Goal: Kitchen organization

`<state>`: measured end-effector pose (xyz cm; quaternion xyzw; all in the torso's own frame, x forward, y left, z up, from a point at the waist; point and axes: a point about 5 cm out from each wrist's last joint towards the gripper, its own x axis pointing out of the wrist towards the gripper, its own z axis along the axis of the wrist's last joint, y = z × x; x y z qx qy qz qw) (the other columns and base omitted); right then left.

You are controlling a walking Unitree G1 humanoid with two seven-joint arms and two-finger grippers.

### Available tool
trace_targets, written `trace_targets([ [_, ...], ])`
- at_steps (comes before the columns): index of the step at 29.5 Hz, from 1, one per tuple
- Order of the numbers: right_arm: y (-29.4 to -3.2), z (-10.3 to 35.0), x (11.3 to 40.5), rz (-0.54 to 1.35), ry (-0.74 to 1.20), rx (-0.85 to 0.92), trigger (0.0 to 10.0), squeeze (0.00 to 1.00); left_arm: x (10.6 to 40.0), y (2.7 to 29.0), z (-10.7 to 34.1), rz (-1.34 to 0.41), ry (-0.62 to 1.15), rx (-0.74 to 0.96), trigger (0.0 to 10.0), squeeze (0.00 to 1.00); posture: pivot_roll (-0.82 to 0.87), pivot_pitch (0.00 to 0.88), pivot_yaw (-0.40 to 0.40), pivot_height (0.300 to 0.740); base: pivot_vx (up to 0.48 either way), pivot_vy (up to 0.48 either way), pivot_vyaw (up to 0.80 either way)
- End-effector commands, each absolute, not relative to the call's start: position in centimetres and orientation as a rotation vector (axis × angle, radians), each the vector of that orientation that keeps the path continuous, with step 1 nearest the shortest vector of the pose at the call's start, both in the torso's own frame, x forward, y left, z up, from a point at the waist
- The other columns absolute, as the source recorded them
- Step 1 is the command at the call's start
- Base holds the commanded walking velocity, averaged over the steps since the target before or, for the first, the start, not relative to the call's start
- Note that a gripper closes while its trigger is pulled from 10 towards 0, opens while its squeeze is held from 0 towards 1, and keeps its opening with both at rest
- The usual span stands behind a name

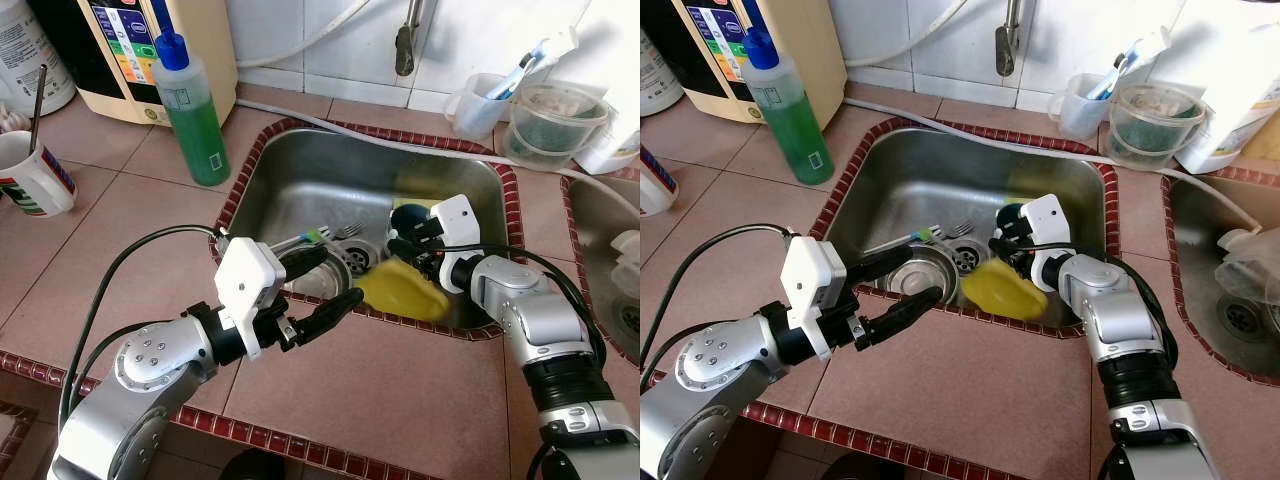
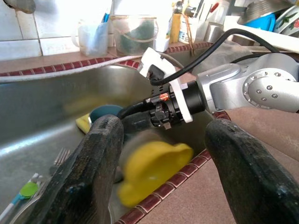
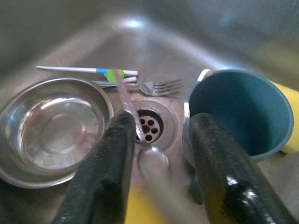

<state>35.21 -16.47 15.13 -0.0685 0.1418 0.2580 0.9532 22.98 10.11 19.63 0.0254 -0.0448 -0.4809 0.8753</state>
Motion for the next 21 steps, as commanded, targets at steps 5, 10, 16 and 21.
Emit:
trace_targets([
  [5, -16.2, 16.3, 35.5, 0.524, 0.227, -0.140, 10.0, 1.00, 22.7, 10.1, 20.0, -1.017, -0.106, 0.056, 10.0, 0.00, -0.03, 0.240, 0.003, 0.740, 0.000, 0.000, 0.00],
  [10, -16.3, 17.4, 35.8, 0.488, 0.150, -0.109, 10.0, 1.00, 22.7, 10.1, 20.1, -1.017, -0.107, 0.056, 10.0, 0.00, -0.02, 0.238, 0.005, 0.740, 0.000, 0.000, 0.00],
  [16, -16.6, 18.8, 36.0, 0.395, -0.006, -0.051, 10.0, 1.00, 22.9, 10.2, 20.0, -1.006, -0.105, 0.062, 10.0, 0.00, -0.02, 0.230, 0.006, 0.740, 0.000, 0.000, 0.00],
  [21, -17.0, 19.4, 35.8, 0.290, -0.105, 0.044, 10.0, 1.00, 24.2, 11.1, 19.8, -0.894, -0.086, -0.021, 10.0, 0.00, -0.02, 0.224, 0.005, 0.740, 0.000, 0.000, 0.00],
])
